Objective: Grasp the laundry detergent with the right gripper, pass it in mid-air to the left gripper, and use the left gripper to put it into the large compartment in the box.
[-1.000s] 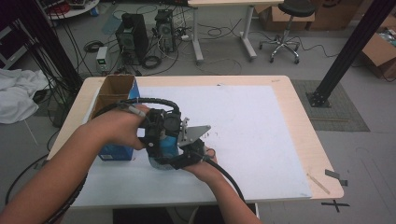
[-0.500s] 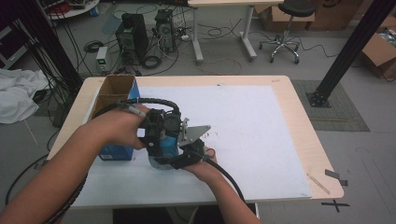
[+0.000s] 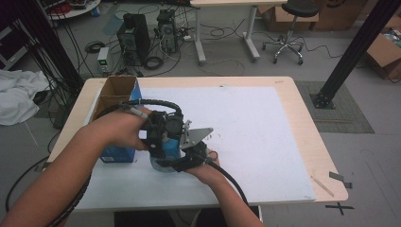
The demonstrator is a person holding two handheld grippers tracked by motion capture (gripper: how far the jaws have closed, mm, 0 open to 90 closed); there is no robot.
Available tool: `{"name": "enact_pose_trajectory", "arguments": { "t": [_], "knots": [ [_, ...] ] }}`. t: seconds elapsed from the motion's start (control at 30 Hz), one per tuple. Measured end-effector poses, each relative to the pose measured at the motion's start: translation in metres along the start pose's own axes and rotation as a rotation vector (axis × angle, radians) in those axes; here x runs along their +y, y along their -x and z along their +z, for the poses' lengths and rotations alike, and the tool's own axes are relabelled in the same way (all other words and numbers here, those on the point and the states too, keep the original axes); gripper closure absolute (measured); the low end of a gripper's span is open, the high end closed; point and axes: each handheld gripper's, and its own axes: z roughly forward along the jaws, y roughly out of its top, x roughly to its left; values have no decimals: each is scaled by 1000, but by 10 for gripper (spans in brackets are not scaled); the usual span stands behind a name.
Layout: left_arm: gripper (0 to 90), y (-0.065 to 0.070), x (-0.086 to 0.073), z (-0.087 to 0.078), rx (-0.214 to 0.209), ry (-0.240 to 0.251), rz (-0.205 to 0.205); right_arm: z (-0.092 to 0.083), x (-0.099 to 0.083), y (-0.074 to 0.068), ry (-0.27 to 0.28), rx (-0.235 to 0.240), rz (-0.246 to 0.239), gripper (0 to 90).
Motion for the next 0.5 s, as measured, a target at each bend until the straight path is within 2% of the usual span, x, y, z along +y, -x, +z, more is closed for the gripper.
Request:
{"name": "enact_pose_trajectory", "arguments": {
  "t": [0.07,0.13,0.2,0.3,0.4,0.5],
  "knots": [
    [381,2,2,-3,15,-10,12,-1,1,-1,3,-7,-6,447],
    [382,3,4,-6,26,-11,11,-3,2,-2,12,-34,-22,442],
    [384,4,6,-11,38,-14,17,-6,4,-3,27,-42,-23,436],
    [385,3,8,-14,45,-14,13,-10,7,-6,22,-73,-40,428],
    [385,0,10,-17,40,-6,1,-16,9,-6,35,-100,-69,409],
    [385,-3,11,-18,19,-1,-14,-19,9,-7,35,-105,-71,390]
  ]
}}
